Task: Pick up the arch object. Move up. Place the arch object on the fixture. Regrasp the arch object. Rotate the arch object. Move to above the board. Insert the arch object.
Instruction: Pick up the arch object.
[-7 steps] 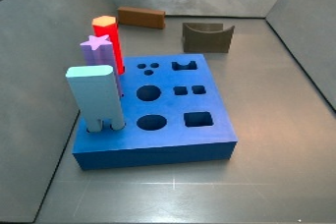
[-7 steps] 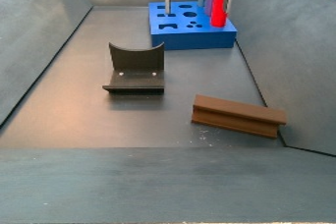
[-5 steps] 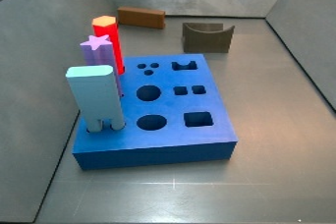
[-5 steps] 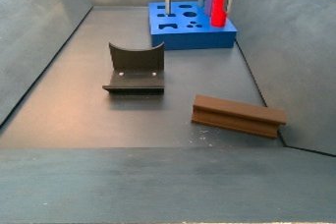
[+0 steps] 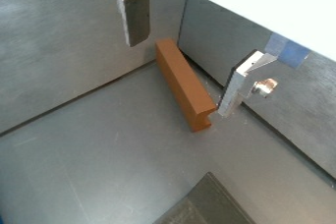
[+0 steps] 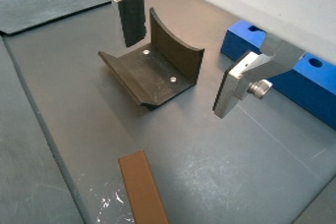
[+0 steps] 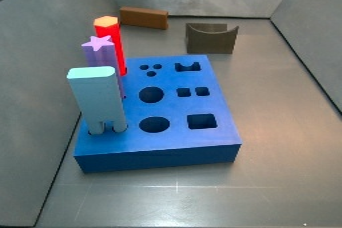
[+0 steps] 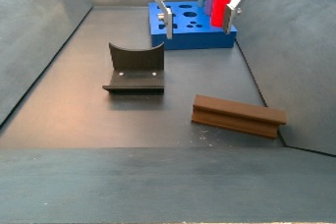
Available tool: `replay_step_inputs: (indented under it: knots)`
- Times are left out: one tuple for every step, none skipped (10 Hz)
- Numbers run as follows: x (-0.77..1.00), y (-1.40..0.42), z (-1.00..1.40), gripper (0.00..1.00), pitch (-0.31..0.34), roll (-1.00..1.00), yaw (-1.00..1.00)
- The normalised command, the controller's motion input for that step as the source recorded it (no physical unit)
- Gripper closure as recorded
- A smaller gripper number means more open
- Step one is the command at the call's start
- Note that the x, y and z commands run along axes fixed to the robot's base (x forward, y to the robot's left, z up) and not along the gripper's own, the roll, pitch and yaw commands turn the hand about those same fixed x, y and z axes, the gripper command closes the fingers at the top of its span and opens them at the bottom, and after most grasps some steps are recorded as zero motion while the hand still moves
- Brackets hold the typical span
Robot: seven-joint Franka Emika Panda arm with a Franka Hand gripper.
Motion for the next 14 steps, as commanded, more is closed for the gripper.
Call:
replay_step_inputs:
  knots:
    - [-0.14, 0.00, 0.00, 0.00, -0.091, -0.01, -0.89]
    - [-0.06, 0.00, 0.00, 0.00, -0.084, -0.02, -0.93]
    - [-0.06, 0.00, 0.00, 0.00, -0.089, -0.01, -0.93]
    - [-0.13, 0.02, 0.00, 0.00, -0.084, 0.00, -0.85]
    - [-0.17, 0.10, 0.00, 0.00, -0.084, 0.00, -0.76]
    - [-0.09, 0.23, 0.00, 0.00, -0.003, -0.01, -0.07]
    - [0.00, 0.00, 0.00, 0.00, 0.000, -0.02, 0.00]
    - [-0.01, 0.08, -0.09, 0.00, 0.000, -0.03, 0.13]
    - [-0.08, 0.17, -0.19, 0.00, -0.017, -0.02, 0.34]
    - [-0.13, 0.17, -0.23, 0.00, -0.034, -0.04, 0.43]
    - [-0.10, 0.09, -0.31, 0.00, -0.043, -0.07, 0.54]
    - [-0.01, 0.00, -0.45, 0.00, -0.051, -0.13, 0.82]
    - [0.00, 0.00, -0.49, 0.00, -0.020, -0.10, 0.97]
    - [0.00, 0.00, -0.48, 0.00, -0.063, -0.07, 1.00]
